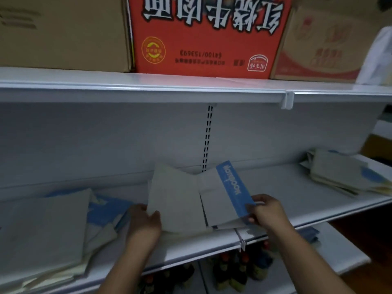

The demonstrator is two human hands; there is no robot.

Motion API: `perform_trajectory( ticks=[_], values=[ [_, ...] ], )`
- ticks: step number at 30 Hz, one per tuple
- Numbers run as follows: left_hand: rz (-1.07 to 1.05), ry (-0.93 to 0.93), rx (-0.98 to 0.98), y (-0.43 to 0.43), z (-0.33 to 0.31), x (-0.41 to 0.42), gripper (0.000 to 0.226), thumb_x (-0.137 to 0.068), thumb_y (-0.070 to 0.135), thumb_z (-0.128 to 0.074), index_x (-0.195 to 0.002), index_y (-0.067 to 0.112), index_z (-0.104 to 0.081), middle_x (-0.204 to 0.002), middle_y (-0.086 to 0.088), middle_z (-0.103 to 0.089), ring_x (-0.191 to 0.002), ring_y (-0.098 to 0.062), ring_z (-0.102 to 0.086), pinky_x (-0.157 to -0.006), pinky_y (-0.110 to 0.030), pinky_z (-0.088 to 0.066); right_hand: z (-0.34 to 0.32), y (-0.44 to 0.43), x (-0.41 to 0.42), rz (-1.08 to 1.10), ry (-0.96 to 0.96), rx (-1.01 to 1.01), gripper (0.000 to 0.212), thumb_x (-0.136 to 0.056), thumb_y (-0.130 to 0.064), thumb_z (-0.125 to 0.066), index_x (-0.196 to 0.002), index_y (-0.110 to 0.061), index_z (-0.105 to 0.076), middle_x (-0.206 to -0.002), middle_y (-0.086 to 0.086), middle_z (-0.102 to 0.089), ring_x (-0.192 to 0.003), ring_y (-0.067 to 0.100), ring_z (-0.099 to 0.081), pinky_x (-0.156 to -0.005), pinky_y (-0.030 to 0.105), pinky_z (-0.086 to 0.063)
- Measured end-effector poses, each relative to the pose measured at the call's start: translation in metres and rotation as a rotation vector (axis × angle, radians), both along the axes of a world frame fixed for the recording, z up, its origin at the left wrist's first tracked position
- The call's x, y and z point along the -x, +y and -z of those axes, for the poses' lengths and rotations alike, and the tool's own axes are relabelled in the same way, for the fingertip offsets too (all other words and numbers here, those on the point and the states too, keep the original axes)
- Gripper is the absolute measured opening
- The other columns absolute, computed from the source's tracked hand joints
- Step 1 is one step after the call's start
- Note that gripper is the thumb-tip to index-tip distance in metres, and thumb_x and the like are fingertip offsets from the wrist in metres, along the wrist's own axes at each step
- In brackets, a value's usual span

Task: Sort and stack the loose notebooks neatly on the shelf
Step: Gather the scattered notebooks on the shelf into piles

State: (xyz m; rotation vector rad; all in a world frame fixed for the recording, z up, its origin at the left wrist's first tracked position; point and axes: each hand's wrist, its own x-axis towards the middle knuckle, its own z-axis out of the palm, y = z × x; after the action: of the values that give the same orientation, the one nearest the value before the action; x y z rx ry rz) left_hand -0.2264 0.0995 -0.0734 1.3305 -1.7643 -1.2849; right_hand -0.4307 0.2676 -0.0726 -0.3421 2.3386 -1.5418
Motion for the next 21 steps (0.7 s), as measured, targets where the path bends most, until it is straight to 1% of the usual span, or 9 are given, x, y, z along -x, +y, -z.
perform_trajectory(
  ticks=[1, 3, 5, 6, 9, 12, 14, 18, 21],
  values=[
    [0.005, -0.113, 0.04, 0.004, 0.002, 0.004, 0.017, -0.091, 0.014, -0.051, -0.102, 0.004, -0.043, -0.108, -0.016, -0.059, -0.08, -0.025, -0.056, -0.069, -0.027, -0.036, 0.006, 0.002, 0.009, -0.032, 0.108, -0.159, 0.021, -0.079, -0.003, -0.065, -0.099, 0.003, -0.063, -0.078, 0.015, -0.066, -0.062, 0.03, -0.065, -0.054, 0.029, -0.052],
    [0.023, -0.277, 0.083, 0.007, 0.006, 0.007, 0.038, -0.09, 0.027, -0.052, -0.121, 0.007, -0.04, -0.121, -0.014, -0.056, -0.098, -0.028, -0.058, -0.073, -0.026, -0.038, 0.014, 0.006, 0.023, -0.155, 0.315, -0.511, 0.029, -0.075, -0.021, -0.07, -0.099, -0.005, -0.067, -0.1, 0.015, -0.069, -0.092, 0.03, -0.064, -0.071, 0.025, -0.045],
    [0.024, -0.416, 0.139, 0.004, 0.012, 0.008, 0.051, -0.089, 0.038, -0.052, -0.128, 0.008, -0.039, -0.132, -0.011, -0.051, -0.113, -0.026, -0.055, -0.083, -0.025, -0.042, 0.011, 0.009, 0.033, -0.245, 0.384, -0.688, 0.04, -0.073, -0.034, -0.071, -0.107, -0.012, -0.064, -0.114, 0.014, -0.063, -0.104, 0.029, -0.06, -0.081, 0.026, -0.045],
    [0.012, -0.481, 0.153, 0.003, 0.014, 0.006, 0.057, -0.087, 0.043, -0.052, -0.129, 0.007, -0.04, -0.135, -0.011, -0.048, -0.117, -0.026, -0.053, -0.09, -0.026, -0.044, 0.006, 0.009, 0.036, -0.26, 0.376, -0.695, 0.047, -0.072, -0.038, -0.071, -0.112, -0.015, -0.061, -0.116, 0.014, -0.06, -0.106, 0.029, -0.059, -0.083, 0.028, -0.046],
    [-0.089, -0.519, 0.222, 0.001, 0.016, -0.009, 0.054, -0.084, 0.049, -0.054, -0.119, 0.008, -0.054, -0.127, -0.016, -0.053, -0.115, -0.03, -0.054, -0.093, -0.03, -0.044, -0.014, -0.012, 0.032, -0.294, 0.379, -0.527, 0.054, -0.073, -0.037, -0.072, -0.12, -0.015, -0.058, -0.12, 0.016, -0.058, -0.105, 0.032, -0.059, -0.086, 0.033, -0.047],
    [-0.157, -0.441, 0.488, -0.009, 0.014, -0.041, 0.038, -0.068, 0.04, -0.051, -0.076, 0.007, -0.068, -0.079, -0.019, -0.068, -0.074, -0.038, -0.066, -0.064, -0.033, -0.054, -0.023, -0.058, -0.011, -0.495, 0.395, -0.33, 0.04, -0.079, -0.03, -0.07, -0.115, -0.018, -0.06, -0.113, 0.008, -0.062, -0.09, 0.022, -0.057, -0.077, 0.025, -0.04],
    [-0.208, -0.431, 0.546, -0.022, 0.01, -0.069, 0.033, -0.062, 0.035, -0.053, -0.066, 0.006, -0.07, -0.068, -0.019, -0.067, -0.064, -0.038, -0.065, -0.058, -0.037, -0.055, -0.022, -0.088, -0.053, -0.668, 0.42, -0.253, 0.031, -0.081, -0.029, -0.068, -0.11, -0.02, -0.062, -0.1, 0.0, -0.061, -0.082, 0.014, -0.053, -0.073, 0.021, -0.036],
    [-0.422, -0.618, 0.418, -0.048, -0.009, -0.134, 0.047, -0.06, 0.037, -0.057, -0.096, 0.011, -0.072, -0.103, -0.018, -0.068, -0.096, -0.039, -0.062, -0.083, -0.042, -0.052, -0.02, -0.14, -0.13, -0.864, 0.428, -0.14, 0.02, -0.08, -0.022, -0.065, -0.099, -0.015, -0.067, -0.091, -0.001, -0.067, -0.086, 0.014, -0.061, -0.079, 0.021, -0.045],
    [-0.425, -0.775, 0.239, -0.071, -0.013, -0.175, 0.059, -0.071, 0.042, -0.064, -0.121, 0.011, -0.055, -0.121, -0.015, -0.058, -0.113, -0.035, -0.053, -0.094, -0.038, -0.047, -0.019, -0.18, -0.169, -0.965, 0.485, -0.117, 0.03, -0.081, -0.025, -0.063, -0.108, -0.011, -0.063, -0.112, 0.008, -0.066, -0.102, 0.022, -0.061, -0.086, 0.028, -0.048]
  ],
)
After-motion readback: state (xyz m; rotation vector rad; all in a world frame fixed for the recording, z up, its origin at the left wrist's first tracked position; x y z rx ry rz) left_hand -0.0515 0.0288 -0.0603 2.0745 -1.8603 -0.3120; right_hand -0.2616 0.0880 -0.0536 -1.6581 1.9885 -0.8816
